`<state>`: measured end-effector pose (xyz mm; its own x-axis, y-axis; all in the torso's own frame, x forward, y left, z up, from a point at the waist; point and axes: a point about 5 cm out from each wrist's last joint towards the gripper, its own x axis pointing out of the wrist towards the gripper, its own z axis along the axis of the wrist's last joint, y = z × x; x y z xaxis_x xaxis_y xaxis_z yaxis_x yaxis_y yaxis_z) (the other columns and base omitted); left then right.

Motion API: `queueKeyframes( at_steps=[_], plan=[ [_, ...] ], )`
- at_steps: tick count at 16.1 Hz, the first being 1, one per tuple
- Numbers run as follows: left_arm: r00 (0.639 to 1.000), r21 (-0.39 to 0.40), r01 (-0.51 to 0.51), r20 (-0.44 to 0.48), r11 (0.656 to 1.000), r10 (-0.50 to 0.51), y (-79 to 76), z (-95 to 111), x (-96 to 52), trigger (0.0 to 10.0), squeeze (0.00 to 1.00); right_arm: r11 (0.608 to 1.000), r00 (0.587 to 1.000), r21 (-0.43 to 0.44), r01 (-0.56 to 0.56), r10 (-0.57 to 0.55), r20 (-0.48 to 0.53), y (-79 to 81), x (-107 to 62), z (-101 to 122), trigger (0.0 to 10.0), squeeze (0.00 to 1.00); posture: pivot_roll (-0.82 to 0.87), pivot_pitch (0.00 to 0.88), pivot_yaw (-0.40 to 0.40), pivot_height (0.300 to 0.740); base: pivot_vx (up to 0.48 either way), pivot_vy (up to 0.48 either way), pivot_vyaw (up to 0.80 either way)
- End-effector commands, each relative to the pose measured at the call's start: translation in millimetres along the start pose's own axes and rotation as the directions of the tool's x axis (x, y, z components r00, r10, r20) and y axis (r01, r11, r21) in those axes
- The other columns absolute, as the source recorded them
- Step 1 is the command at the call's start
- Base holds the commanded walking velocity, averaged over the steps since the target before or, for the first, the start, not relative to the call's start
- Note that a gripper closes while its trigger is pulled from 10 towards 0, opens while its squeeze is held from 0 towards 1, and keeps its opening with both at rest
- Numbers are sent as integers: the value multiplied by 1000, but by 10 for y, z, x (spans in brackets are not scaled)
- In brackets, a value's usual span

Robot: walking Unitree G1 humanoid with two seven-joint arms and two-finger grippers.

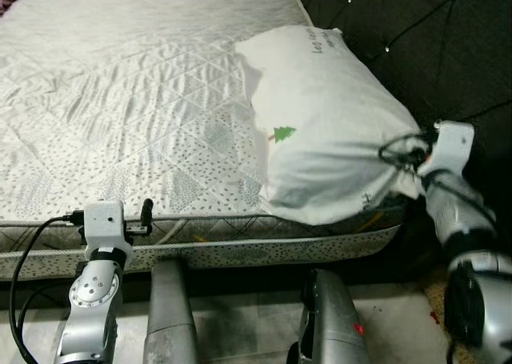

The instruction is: Clean up the room

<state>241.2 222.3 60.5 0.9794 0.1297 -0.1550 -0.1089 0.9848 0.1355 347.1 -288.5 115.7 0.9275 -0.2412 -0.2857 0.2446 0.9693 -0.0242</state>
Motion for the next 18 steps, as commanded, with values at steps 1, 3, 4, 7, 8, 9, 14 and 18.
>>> queueKeyframes(
  at_steps=[1, 3, 4, 7, 8, 9, 14, 18],
  plan=[
    [1000, 8, 2, 3, 1000, -2, 3, 5, 12, 10000, 0, 1000, 999, -3, 4, -4, 33, -15, -19, 56, 0, 0, 42, 0, -48, 515, 0, 0, 0],
    [1000, 11, 4, 5, 1000, -4, 13, 7, 21, 10000, 0, 999, 999, 1, -37, 37, 13, 106, -91, -113, 0, 0, 39, 0, -43, 515, 0, 0, 0],
    [1000, 13, 7, 5, 1000, -7, 10, 7, 24, 10000, 0, 998, 998, 4, -58, 57, 6, 164, -108, -153, 0, 0, 39, 0, -42, 515, 0, 0, 0],
    [1000, 15, 10, 9, 1000, -10, -6, 15, 31, 10000, 0, 999, 999, -36, -40, 41, 28, 122, -69, -32, 0, 0, 45, 0, -42, 515, 0, 0, 0],
    [1000, 16, 9, 11, 1000, -9, 2, 19, 31, 10000, 0, 998, 998, -52, 21, -18, 65, -20, -43, 125, 0, 0, 47, 0, -46, 515, 0, 0, 0],
    [1000, 19, 4, 10, 1000, -4, 22, 13, 25, 10000, 0, 993, 990, -48, 105, -100, 96, -212, -36, 280, 0, 0, 48, 0, -48, 515, 0, 0, 0],
    [1000, 16, 2, 5, 1000, -2, 5, -12, 5, 10000, 0, 966, 960, -33, 258, -252, 122, -592, -103, 393, 0, 0, 38, 0, -45, 515, 0, 0, 0],
    [1000, 17, 16, 2, 1000, -16, -8, -18, 17, 10000, 0, 992, 993, -49, 114, -112, 40, -247, -141, -30, 10000, 1000, 31, 0, -41, 515, 0, 0, 0]
  ],
)
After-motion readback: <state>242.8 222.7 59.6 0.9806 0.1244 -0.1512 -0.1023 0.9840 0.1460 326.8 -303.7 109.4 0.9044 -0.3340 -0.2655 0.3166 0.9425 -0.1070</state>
